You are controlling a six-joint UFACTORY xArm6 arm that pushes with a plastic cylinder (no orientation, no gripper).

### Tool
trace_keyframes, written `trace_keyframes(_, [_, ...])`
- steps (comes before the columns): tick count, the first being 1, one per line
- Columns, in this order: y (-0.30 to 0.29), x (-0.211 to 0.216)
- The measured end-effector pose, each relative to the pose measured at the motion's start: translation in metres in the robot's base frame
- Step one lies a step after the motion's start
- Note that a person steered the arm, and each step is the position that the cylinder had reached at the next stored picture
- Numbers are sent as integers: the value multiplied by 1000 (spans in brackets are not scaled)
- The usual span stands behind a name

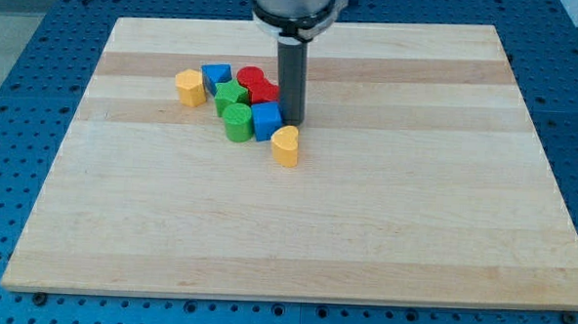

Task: Move yellow heart slightly left

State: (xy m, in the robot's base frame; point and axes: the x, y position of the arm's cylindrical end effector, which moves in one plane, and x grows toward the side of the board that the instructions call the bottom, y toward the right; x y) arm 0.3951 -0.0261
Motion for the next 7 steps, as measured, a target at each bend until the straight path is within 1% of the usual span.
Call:
trace_keyframes(1, [-11,0])
trace_keyframes(2, [11,0])
trace_keyframes(3, [72,0])
trace_keyframes(4, [105,19])
trace_keyframes(5, [105,35])
trace_keyframes(7, [100,35])
